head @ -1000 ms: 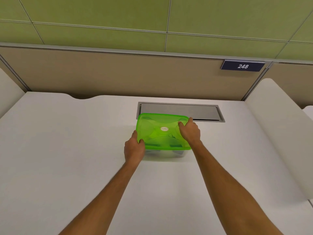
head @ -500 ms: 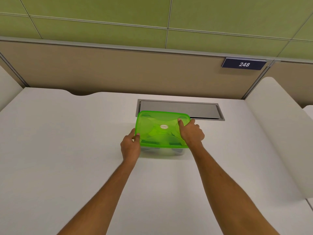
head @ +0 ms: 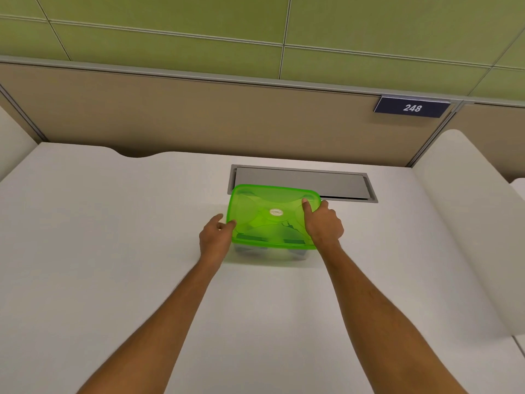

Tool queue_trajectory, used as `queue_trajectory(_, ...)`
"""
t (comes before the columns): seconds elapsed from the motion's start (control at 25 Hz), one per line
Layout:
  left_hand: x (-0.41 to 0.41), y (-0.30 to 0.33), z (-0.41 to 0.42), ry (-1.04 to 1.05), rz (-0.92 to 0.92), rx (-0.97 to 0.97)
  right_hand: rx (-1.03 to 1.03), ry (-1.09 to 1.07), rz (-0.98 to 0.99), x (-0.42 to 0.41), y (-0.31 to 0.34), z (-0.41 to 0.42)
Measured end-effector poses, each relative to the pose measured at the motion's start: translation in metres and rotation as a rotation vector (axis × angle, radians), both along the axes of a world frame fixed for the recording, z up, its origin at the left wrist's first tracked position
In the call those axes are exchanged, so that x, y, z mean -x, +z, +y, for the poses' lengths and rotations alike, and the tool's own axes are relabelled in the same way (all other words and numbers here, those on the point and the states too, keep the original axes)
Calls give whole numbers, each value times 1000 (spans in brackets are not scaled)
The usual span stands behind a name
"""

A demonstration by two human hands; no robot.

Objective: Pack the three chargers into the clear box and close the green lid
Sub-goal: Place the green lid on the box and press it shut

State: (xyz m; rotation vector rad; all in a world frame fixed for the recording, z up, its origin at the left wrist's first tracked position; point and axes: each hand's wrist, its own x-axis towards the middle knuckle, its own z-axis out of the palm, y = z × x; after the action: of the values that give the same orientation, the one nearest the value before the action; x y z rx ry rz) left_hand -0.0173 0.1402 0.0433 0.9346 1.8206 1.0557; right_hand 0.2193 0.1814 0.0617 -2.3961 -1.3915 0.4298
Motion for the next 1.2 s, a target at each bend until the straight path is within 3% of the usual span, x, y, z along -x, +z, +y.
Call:
queue_trajectory(0.24, -5, 13, 60, -193, 155, -10, 6, 28, -21, 2, 1, 4)
queue_trajectory(0.56, -6, 13, 105, -239, 268, -45, -88, 131, 323, -19, 3, 34)
queue_trajectory(0.84, -13, 6, 107, -154, 257, -70, -11, 48, 166, -16, -3, 54)
queue_trajectory(1.2, -12, 2, 114, -208, 271, -3, 28, 74, 199, -19, -6, 62)
